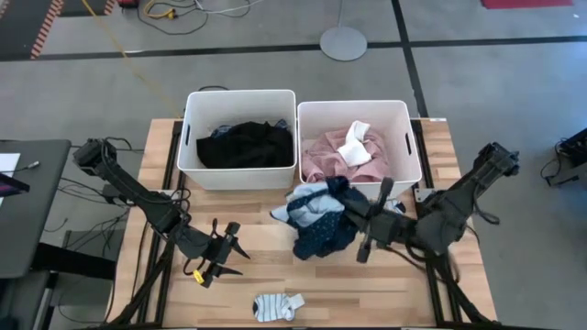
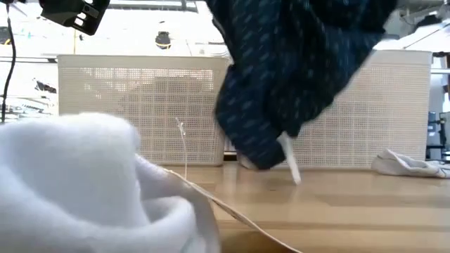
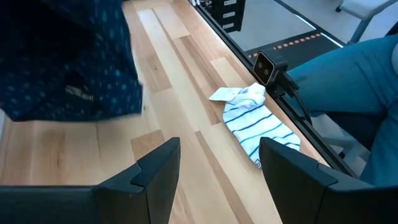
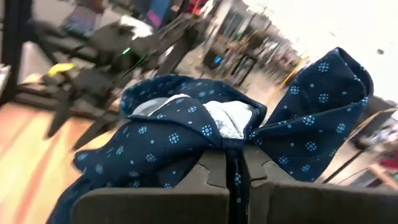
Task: Sort clothes
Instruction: Put the blue shirt into the left white laundry organizer
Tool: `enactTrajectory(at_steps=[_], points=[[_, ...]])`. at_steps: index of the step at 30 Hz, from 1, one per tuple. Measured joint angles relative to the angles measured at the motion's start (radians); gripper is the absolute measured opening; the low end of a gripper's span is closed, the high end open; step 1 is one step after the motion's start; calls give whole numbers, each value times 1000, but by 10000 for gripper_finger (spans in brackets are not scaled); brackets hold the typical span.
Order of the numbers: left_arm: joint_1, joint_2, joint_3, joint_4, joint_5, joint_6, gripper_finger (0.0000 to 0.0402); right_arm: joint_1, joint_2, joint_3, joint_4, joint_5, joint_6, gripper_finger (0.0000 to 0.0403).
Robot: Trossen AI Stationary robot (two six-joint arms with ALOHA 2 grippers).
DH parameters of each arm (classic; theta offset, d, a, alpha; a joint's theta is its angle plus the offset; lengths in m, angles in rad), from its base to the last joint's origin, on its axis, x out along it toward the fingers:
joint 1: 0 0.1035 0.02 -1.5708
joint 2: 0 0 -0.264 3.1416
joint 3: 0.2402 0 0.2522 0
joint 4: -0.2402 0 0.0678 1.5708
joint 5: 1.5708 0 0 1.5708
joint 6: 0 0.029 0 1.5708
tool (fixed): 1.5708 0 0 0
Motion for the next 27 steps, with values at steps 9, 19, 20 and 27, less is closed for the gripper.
enactTrajectory(at_steps=[9,19,20,27], points=[[0,0,0,0,-1,4,215,-41,-45,0,365,50,-408,6],[0,0,0,0,-3,5,215,-100,-60,52,585,54,-711,6],[0,0,0,0,-7,5,215,-110,-59,64,585,54,-723,6],[0,0,0,0,-18,4,215,-179,-57,120,584,71,-806,6]])
